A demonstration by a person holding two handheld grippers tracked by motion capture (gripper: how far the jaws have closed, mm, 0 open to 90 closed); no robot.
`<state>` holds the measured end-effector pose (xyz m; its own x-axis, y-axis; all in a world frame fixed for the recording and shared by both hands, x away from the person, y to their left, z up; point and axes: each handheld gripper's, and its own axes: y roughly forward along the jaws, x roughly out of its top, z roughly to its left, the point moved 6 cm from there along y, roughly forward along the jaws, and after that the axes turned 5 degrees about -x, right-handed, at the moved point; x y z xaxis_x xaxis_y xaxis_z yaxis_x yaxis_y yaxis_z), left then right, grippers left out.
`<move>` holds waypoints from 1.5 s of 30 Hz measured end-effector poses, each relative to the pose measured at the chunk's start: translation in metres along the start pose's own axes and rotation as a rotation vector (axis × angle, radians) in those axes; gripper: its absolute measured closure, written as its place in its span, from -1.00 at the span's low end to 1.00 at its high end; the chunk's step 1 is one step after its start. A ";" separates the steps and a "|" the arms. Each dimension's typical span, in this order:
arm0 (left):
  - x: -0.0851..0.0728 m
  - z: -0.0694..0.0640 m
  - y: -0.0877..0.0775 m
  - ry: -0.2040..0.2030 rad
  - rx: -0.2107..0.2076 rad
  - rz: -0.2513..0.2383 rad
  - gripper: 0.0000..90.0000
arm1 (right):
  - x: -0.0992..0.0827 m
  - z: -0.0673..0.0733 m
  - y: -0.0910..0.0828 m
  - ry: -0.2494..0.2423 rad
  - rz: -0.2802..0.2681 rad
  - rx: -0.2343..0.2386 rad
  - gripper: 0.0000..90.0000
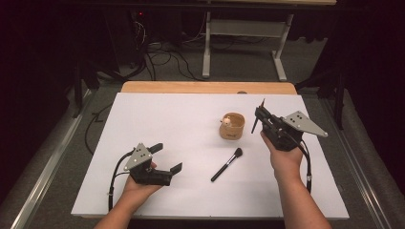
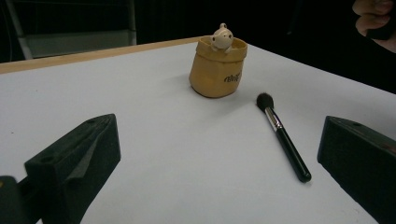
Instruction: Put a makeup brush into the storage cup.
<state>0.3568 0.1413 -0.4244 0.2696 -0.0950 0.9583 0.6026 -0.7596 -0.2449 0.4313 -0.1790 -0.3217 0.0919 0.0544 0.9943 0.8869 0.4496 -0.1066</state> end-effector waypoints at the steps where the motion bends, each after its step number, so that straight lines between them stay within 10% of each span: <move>1: 0.000 0.000 0.000 0.001 -0.001 0.000 -1.00 | 0.000 0.000 0.001 -0.001 -0.001 -0.001 0.90; 45: 0.006 0.000 -0.003 0.011 -0.003 -0.019 -1.00 | -0.010 0.000 0.087 0.005 0.118 -0.018 0.90</move>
<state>0.3567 0.1428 -0.4184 0.2502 -0.0875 0.9642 0.6054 -0.7631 -0.2263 0.5074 -0.1405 -0.3414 0.1986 0.1013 0.9748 0.8776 0.4244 -0.2229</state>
